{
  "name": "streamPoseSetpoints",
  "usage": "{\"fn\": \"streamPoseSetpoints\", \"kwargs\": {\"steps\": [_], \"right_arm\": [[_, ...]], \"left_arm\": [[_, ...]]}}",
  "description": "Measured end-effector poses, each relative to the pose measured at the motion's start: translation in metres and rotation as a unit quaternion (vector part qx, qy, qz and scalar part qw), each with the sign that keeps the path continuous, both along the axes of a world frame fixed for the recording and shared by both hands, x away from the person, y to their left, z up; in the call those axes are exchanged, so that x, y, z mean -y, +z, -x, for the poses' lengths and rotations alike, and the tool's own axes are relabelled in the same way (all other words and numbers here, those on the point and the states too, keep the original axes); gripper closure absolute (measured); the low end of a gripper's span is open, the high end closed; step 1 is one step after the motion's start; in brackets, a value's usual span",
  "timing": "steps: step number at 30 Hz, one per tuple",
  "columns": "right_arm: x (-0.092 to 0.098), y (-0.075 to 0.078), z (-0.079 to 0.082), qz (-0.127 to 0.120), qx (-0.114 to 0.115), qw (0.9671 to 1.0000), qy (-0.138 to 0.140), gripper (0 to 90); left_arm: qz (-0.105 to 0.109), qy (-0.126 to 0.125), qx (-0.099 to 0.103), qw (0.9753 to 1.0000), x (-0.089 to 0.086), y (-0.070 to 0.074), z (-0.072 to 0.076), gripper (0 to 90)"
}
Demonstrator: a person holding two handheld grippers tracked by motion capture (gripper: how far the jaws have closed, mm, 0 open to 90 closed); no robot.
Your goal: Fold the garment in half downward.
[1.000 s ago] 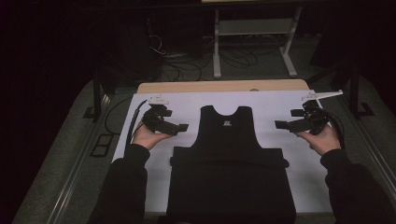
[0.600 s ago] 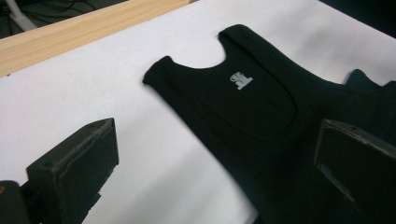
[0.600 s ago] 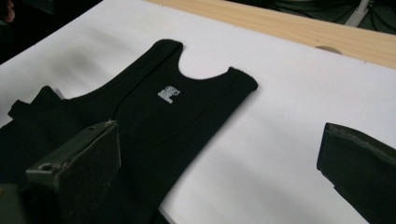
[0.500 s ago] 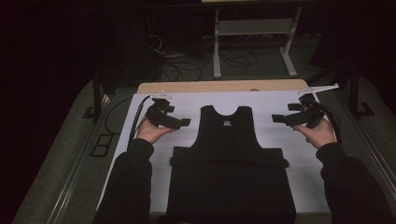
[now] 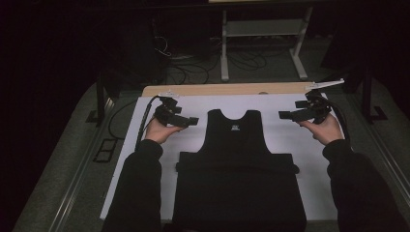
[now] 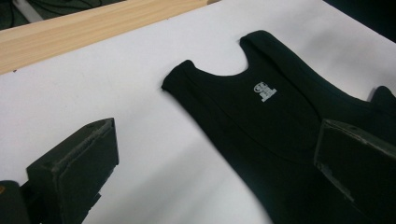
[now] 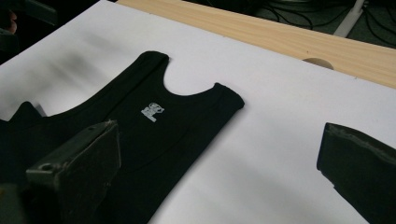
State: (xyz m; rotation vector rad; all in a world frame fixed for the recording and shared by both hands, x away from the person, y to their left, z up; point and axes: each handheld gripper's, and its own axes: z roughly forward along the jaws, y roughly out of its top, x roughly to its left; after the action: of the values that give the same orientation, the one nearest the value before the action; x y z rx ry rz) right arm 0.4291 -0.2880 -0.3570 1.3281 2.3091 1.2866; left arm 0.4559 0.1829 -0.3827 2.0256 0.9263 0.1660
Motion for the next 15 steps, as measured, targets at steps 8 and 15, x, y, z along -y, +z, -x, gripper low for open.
{"fn": "streamPoseSetpoints", "kwargs": {"steps": [8, 15], "right_arm": [[-0.003, -0.013, -0.011, -0.002, -0.009, 1.0, 0.0, 0.0], [-0.006, -0.024, -0.017, 0.001, -0.015, 0.9999, 0.002, 0.0]], "left_arm": [[0.0, -0.001, -0.017, 0.9999, 0.008, -0.015, -0.008, 0.0], [0.011, 0.001, -0.025, 0.9996, 0.013, -0.025, -0.013, 0.0]]}}
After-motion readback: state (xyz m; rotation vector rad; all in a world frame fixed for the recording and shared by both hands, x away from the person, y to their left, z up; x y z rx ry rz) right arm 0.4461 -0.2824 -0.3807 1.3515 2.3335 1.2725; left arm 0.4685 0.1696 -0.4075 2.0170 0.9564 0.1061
